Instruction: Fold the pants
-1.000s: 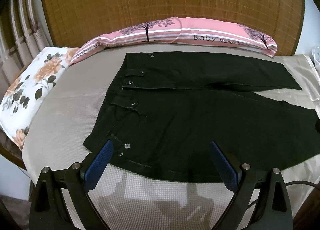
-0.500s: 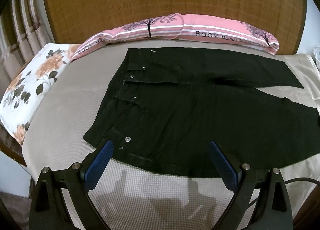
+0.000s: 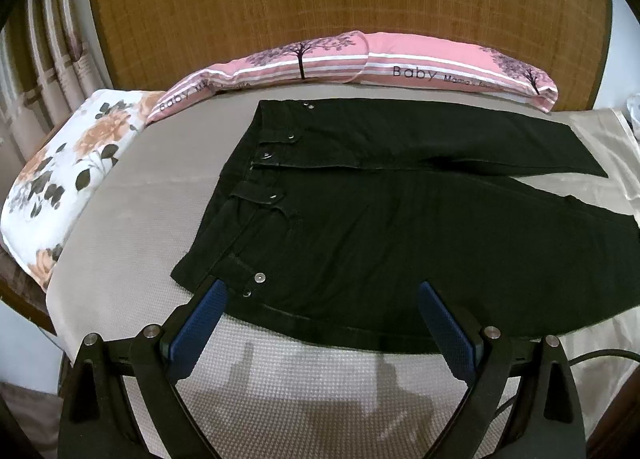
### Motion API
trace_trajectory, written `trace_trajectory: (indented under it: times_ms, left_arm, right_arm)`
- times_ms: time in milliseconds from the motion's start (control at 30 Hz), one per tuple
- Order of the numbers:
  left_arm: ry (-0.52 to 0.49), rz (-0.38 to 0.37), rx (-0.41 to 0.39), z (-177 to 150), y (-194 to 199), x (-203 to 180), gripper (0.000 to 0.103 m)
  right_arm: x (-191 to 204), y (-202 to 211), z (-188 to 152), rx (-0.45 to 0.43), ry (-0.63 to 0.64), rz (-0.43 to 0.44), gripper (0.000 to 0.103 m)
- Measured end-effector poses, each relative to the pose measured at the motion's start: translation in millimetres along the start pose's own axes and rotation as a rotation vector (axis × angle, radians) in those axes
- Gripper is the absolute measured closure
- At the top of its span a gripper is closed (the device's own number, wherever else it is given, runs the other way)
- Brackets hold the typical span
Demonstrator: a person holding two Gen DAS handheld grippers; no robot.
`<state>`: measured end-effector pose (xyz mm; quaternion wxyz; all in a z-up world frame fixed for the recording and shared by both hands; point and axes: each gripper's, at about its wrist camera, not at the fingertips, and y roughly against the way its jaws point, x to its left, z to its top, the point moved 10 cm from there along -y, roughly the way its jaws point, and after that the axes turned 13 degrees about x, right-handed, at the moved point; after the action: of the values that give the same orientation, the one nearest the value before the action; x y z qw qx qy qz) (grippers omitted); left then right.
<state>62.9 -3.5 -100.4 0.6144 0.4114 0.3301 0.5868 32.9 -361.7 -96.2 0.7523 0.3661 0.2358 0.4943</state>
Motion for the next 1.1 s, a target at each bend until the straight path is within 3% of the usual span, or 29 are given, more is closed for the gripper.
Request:
trace_trajectory:
  times_ms: [1100]
  left_arm:
    - [-0.022,-0.018,0.004,-2,1,-11,0.007]
  right_arm:
    - [-4,4,2,-0.005,-0.005,0.004,0.0]
